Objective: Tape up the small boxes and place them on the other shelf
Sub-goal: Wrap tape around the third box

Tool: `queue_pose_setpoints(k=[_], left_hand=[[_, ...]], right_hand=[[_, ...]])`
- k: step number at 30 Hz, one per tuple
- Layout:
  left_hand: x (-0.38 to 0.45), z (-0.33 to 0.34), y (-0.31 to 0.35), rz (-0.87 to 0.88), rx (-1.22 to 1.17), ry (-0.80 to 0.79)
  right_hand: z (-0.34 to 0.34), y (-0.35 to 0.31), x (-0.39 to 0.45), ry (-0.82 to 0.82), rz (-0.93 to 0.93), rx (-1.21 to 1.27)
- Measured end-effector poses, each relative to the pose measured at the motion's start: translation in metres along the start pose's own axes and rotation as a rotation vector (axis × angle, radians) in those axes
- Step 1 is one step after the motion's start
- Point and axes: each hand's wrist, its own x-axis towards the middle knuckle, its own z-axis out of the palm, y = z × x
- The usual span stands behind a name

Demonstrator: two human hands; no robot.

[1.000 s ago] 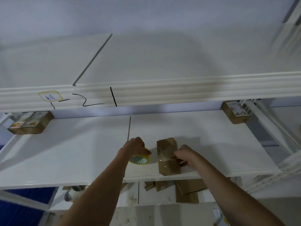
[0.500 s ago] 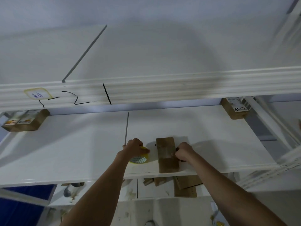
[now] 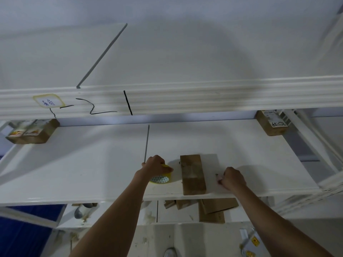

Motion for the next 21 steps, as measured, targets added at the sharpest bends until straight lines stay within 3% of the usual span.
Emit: queue_pose_setpoints(k=[6,9,13,15,18,21], left_hand=[[-0.001,0.001,0.000,0.004,-0.018,0.014],[0.000,0.002,-0.001,0.005,-0.024,0.020],[0.001,0.004,-0.002,0.008,-0.027,0.030],[0.000,0.004,-0.002,0.006,-0.031,0.029],[-0.001,0.002,-0.002,-0.002,-0.029,0.023],[-0.001,0.003,-0.004,-0.003,-0.040,0.025]], right_hand=[[0.010,0.002,0.006,0.052,0.049,0.259],[0.006,-0.010,0.002,0.224,0.053,0.514],[-0.001,-0.054,-0.021,0.330,-0.184,0.705],[0.007,-0.078,-0.034,0.326,-0.334,0.676],[0.030,-0.108,-0.047,0.262,-0.527,0.542],[0.051,-0.112,-0.051,0.170,-0.571,0.504]])
